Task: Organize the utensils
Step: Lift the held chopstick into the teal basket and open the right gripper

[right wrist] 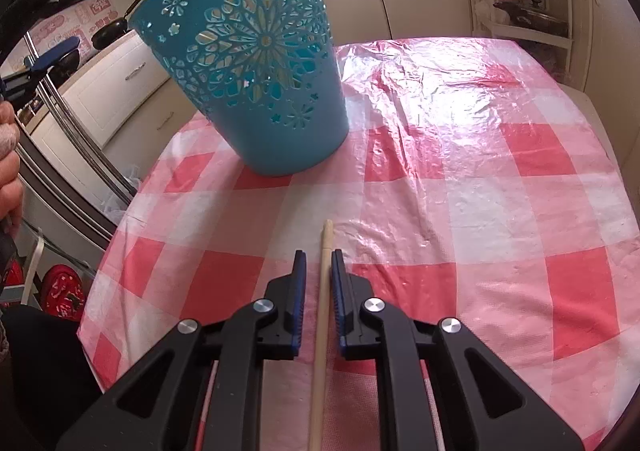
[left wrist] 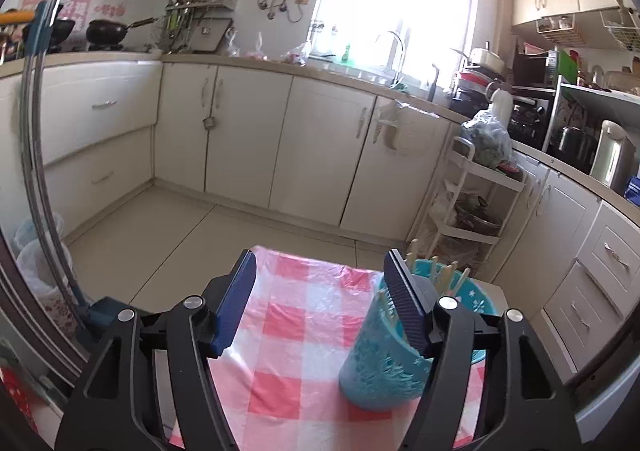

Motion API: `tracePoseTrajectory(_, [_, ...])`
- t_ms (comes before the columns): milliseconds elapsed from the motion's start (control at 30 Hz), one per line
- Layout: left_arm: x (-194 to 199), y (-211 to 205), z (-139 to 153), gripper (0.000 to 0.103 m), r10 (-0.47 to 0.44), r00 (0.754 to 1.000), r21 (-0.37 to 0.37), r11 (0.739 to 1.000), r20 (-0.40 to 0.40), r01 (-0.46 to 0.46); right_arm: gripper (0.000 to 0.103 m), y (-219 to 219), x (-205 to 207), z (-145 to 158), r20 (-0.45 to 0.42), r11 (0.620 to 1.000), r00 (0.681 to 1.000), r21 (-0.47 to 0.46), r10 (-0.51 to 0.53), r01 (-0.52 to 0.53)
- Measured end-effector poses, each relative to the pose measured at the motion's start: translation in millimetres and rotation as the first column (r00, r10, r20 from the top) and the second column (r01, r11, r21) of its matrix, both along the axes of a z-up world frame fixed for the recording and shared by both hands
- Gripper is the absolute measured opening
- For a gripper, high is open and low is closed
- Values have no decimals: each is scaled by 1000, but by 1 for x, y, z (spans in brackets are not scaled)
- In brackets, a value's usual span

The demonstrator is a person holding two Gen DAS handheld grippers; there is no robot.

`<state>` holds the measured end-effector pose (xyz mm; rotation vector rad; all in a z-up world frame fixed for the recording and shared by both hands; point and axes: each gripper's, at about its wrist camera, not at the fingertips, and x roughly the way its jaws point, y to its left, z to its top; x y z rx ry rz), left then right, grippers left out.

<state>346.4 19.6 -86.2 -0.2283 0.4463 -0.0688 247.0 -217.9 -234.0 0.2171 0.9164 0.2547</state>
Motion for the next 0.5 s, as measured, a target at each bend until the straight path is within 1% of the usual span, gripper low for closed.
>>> tracePoseTrajectory(33, [3,7,-8,63,23,999,-11,1000,-33,-24,7,4,0,0,4,999,1000,-34,1,0])
tracePoseTrajectory(67, [7,14,-16,63,48,996,-23,999,-74,-50,6,9,-1,1,11,997,1000,-81,7,-6])
tracePoseTrajectory(100, [10,18,-21,63,53,994,-34,998,-99,-56,7,16,-1,3,20,990,999,-139,25,-22])
tracePoseTrajectory(133, [12,20,-24,63,52,993,-38,998,-110,-56,7,24,-2,4,27,981,999,-192,41,-35])
tracePoseTrajectory(167, [12,21,-24,63,55,992,-27,998,-110,-58,6,27,-3,5,27,975,999,-219,47,-40])
tracePoseTrajectory(200, [11,20,-23,63,56,993,-17,998,-101,-58,6,26,-2,5,14,977,999,-207,46,-42])
tracePoseTrajectory(233, [9,20,-21,63,55,994,-11,998,-90,-56,6,21,-2,8,1,985,999,-168,40,-40])
tracePoseTrajectory(267, [7,20,-19,63,50,996,-11,999,-80,-51,6,14,-4,15,10,992,1000,-123,27,-25])
tracePoseTrajectory(367, [8,20,-16,63,37,996,-24,999,-85,-39,6,-3,-11,49,84,1000,996,-18,12,-11])
tracePoseTrajectory(500, [12,19,-18,63,27,994,-54,998,-110,-34,6,-23,-6,115,211,993,977,117,-28,3])
